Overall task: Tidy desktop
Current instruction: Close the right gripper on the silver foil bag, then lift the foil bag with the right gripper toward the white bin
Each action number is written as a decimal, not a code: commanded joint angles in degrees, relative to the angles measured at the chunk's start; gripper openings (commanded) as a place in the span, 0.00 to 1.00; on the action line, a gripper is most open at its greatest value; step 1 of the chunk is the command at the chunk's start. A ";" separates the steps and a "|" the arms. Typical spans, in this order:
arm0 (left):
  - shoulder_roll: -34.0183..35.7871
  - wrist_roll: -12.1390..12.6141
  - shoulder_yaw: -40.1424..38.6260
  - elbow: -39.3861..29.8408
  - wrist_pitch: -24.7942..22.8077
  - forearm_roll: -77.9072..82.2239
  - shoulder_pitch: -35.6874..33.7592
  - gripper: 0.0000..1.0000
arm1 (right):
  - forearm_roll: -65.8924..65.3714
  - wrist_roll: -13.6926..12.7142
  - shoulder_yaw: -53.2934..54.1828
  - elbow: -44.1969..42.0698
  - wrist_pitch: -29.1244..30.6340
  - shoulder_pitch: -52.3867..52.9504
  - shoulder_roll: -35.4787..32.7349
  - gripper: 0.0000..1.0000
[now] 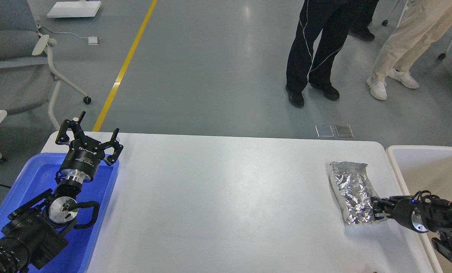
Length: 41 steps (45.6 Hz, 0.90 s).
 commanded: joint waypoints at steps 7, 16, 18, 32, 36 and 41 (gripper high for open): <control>0.01 0.00 0.00 0.00 0.00 0.00 0.02 1.00 | 5.36 0.17 0.38 0.12 -0.05 1.24 -0.24 0.00; 0.01 0.00 0.00 0.00 0.00 0.00 -0.07 1.00 | 7.47 0.53 0.47 3.97 -0.23 4.84 -2.17 0.00; -0.08 0.00 0.00 0.00 0.00 0.00 -0.07 1.00 | 7.47 0.70 0.99 7.21 -0.23 6.60 -4.27 0.00; 0.01 0.00 0.00 0.00 0.00 0.00 -0.07 1.00 | 3.96 1.32 5.83 31.49 2.75 21.36 -21.24 0.00; 0.01 0.00 0.00 0.00 0.00 0.00 -0.07 1.00 | 3.61 1.40 5.83 33.60 5.21 24.70 -24.49 0.00; 0.01 0.00 0.00 0.00 0.00 0.00 -0.07 1.00 | 3.61 1.40 6.18 36.41 9.95 29.80 -28.18 0.00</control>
